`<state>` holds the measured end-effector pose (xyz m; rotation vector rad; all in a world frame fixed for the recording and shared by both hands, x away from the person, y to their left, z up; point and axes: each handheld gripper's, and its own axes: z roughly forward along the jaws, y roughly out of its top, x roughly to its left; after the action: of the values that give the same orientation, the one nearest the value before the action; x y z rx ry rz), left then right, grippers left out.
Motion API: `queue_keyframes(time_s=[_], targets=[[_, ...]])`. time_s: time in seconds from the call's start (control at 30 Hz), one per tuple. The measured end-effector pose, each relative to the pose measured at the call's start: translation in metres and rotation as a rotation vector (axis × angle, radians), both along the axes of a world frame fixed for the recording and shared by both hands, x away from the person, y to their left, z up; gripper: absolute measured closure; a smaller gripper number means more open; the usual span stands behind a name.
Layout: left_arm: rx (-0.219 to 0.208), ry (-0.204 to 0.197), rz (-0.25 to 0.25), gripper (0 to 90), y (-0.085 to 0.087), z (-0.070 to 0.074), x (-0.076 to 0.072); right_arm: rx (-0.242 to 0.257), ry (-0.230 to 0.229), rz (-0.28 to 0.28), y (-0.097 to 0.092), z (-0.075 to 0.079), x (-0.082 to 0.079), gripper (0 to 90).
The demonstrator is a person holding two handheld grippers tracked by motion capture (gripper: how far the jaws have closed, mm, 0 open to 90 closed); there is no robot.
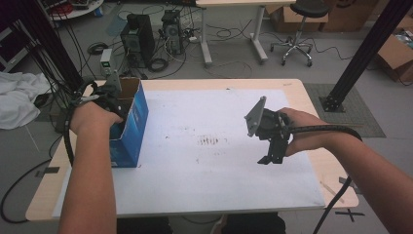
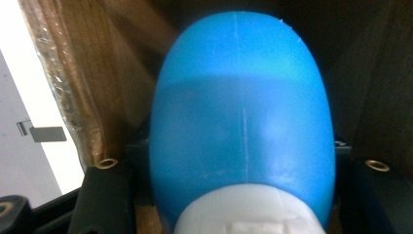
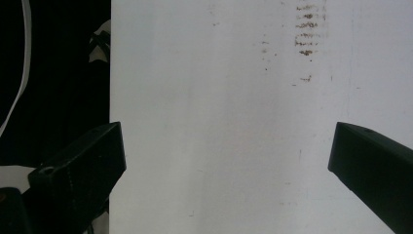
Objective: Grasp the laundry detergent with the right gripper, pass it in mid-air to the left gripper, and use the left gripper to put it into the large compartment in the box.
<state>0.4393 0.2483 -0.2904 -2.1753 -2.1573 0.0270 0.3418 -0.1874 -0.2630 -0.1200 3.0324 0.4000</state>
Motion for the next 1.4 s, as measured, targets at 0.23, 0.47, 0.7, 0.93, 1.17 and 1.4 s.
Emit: queue_keyframes(time_s=[0.23, 0.47, 0.7, 0.93, 1.17, 1.4], targets=[[0.006, -0.014, -0.009, 38.0, -0.001, 0.0, -0.001, -0.004, 0.001, 0.003, 0.002, 0.0, 0.001, 0.3], [0.002, -0.021, -0.013, 34.1, -0.002, 0.005, -0.002, -0.005, -0.001, 0.008, 0.004, 0.001, 0.0, 0.3], [0.012, -0.038, -0.025, 31.9, -0.004, 0.012, -0.004, -0.003, -0.003, 0.011, 0.005, 0.001, 0.0, 0.3], [0.02, -0.053, -0.03, 32.0, -0.005, 0.016, -0.005, -0.002, -0.005, 0.01, 0.003, 0.001, -0.002, 0.3], [0.039, -0.075, -0.035, 28.4, -0.005, 0.025, -0.008, -0.002, -0.007, 0.011, 0.003, 0.001, -0.002, 0.3], [0.071, -0.1, -0.045, 22.7, -0.007, 0.04, -0.014, 0.002, -0.011, 0.019, 0.004, 0.002, -0.001, 0.3]])
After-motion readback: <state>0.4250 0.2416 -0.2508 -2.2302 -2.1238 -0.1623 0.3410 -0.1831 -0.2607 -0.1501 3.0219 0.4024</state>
